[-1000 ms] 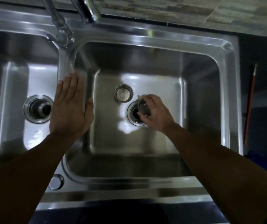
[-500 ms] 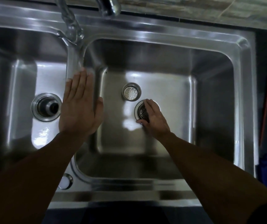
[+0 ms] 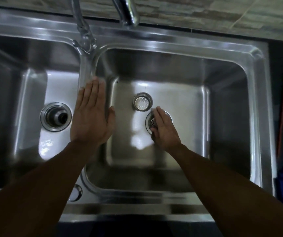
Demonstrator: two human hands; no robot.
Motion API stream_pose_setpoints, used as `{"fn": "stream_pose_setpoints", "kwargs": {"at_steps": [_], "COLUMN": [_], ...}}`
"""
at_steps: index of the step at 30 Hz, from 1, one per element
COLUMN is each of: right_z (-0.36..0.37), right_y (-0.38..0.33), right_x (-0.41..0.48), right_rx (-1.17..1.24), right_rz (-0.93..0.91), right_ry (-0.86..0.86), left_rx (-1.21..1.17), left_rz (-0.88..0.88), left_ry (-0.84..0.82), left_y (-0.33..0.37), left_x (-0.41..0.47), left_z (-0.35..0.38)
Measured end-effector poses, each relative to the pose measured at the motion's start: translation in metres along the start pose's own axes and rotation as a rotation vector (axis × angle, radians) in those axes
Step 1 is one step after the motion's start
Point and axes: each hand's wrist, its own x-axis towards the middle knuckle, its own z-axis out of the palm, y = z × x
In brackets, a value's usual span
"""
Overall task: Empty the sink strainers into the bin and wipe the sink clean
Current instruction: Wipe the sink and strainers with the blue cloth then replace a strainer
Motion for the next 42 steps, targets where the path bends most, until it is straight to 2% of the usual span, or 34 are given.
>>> {"fn": "stream_pose_setpoints", "kwargs": {"at_steps": [2, 4, 10, 16, 18, 22, 24, 27, 31, 38, 42], "right_z": [-0.008, -0.016, -0.019, -0.024, -0.031, -0.05, -0.062, -0.081, -0.095, -0.073, -0.036], "right_y": [-0.017, -0.035, -0.057, -0.082, -0.093, -0.122, -0.139, -0.17, -0.217, -0.293, -0.317], "right_x": [0.011, 0.029, 0.087, 0.052, 0.03, -0.003, -0.012, -0.014, 0.004, 0.043, 0.064], "right_rx": [0.007, -0.017, -0.121, -0.091, -0.072, -0.013, 0.02, 0.055, 0.06, 0.029, -0.03], "right_rz": [-0.03, -0.057, 0.023, -0.002, -0.02, -0.02, -0.043, -0.089, -0.19, -0.306, -0.34], "right_ry": [0.113, 0.14, -0.117, -0.063, -0.031, -0.013, 0.053, 0.223, 0.319, 0.127, 0.027], "left_rx": [-0.002, -0.01, -0.082, -0.171, -0.252, -0.605, -0.722, -0.664, -0.502, -0.278, -0.239], "left_rz": [0.001, 0.005, 0.0, 0.005, 0.001, -0.021, -0.035, -0.081, -0.154, -0.248, -0.228], "left_ry": [-0.01, -0.016, 0.025, 0.043, 0.015, -0.104, -0.137, -0.126, -0.108, -0.071, -0.063], "left_y": [0.001, 0.001, -0.002, -0.006, -0.007, -0.02, -0.033, -0.06, -0.111, -0.211, -0.266], "left_x": [-0.001, -0.002, -0.003, -0.003, -0.004, -0.007, -0.013, -0.029, -0.05, -0.064, -0.078], "left_z": [-0.001, -0.002, 0.002, 0.003, -0.001, -0.022, -0.036, -0.052, -0.073, -0.101, -0.104]}}
